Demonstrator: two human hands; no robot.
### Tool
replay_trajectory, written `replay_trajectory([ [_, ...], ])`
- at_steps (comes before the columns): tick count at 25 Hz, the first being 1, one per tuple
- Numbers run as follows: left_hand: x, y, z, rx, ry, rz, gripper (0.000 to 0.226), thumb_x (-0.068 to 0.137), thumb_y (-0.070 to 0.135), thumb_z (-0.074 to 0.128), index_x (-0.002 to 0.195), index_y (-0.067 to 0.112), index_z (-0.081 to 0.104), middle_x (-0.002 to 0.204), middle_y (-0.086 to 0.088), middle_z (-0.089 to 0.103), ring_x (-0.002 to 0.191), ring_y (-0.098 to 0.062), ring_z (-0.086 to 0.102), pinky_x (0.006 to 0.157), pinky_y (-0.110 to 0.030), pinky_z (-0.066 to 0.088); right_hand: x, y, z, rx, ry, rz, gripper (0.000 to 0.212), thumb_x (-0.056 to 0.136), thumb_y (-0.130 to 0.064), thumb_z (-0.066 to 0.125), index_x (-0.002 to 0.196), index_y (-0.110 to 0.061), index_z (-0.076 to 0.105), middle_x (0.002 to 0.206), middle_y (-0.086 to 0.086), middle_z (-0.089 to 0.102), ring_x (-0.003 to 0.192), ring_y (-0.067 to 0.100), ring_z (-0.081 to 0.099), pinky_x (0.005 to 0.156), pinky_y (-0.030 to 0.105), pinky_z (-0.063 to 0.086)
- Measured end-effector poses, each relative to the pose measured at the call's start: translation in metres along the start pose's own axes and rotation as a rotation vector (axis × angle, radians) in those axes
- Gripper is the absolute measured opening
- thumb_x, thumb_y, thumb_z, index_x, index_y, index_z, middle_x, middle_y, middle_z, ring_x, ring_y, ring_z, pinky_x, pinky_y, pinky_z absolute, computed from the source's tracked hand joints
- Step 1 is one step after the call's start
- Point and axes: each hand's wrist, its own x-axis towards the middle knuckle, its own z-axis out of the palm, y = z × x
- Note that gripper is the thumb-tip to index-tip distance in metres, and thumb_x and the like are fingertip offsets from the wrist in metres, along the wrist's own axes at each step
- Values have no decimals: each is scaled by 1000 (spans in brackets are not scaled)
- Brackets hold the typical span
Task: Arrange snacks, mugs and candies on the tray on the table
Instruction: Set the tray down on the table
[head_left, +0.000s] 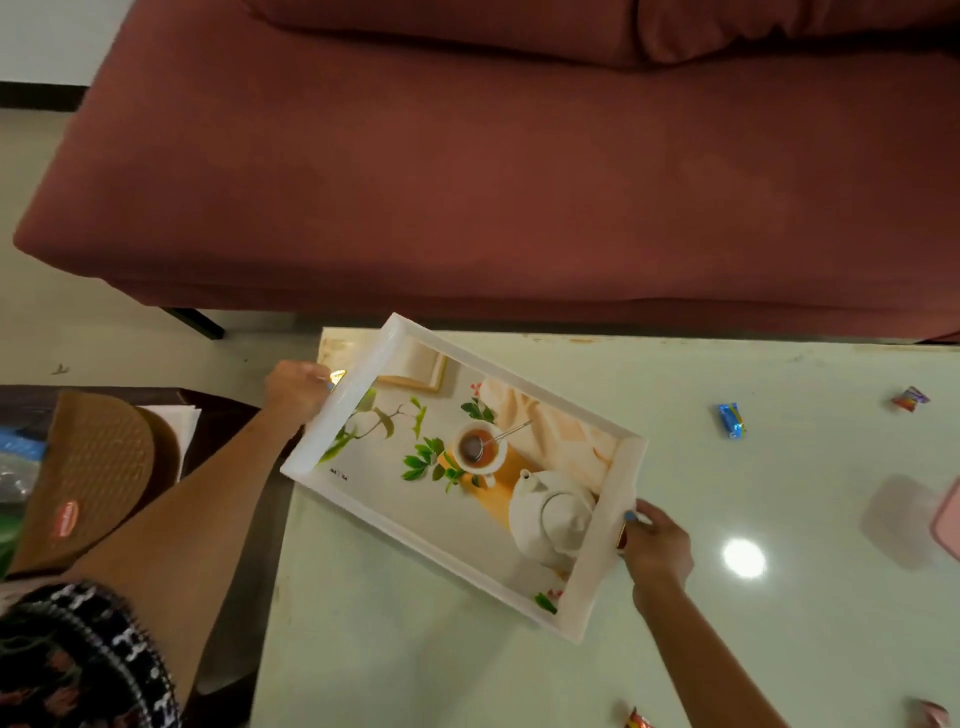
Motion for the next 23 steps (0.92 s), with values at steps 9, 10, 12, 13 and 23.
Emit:
replay_trajectory([
  [9, -143, -62, -17, -424, -122, -237, 24, 76, -5, 66, 99, -2, 59, 97, -18, 62, 69, -26, 62, 43, -26, 56, 31, -13, -82, -209, -252, -186, 39, 87, 7, 50, 121, -10, 61, 99, 18, 69, 73, 26, 57, 82, 41, 50],
  [10, -152, -67, -12, -431, -122, -252, 26, 76, -5, 66, 101, -3, 59, 95, -18, 62, 68, -25, 62, 43, -26, 56, 35, -11, -86, -223, -254, -195, 40, 88, 7, 50, 121, -11, 61, 101, 18, 69, 74, 25, 57, 80, 39, 50],
  [12, -167, -77, -3, -446, -121, -282, 28, 76, -6, 66, 103, -4, 58, 94, -18, 62, 66, -24, 62, 48, -29, 56, 40, -5, -93, -250, -253, -202, 41, 88, 7, 49, 122, -14, 61, 100, 15, 69, 73, 23, 57, 75, 34, 46],
  [13, -171, -82, 1, -457, -123, -295, 29, 76, -6, 66, 104, -5, 58, 94, -18, 62, 65, -24, 62, 50, -30, 56, 43, -2, -94, -255, -254, -200, 42, 88, 7, 48, 121, -15, 61, 100, 13, 69, 75, 23, 57, 75, 34, 45],
  [23, -182, -113, 21, -475, -121, -327, 30, 74, -8, 68, 101, -4, 58, 94, -18, 62, 69, -27, 63, 63, -39, 56, 55, 30, -88, -302, -245, -195, 43, 89, 6, 48, 122, -18, 61, 105, 13, 69, 82, 24, 59, 80, 35, 49],
])
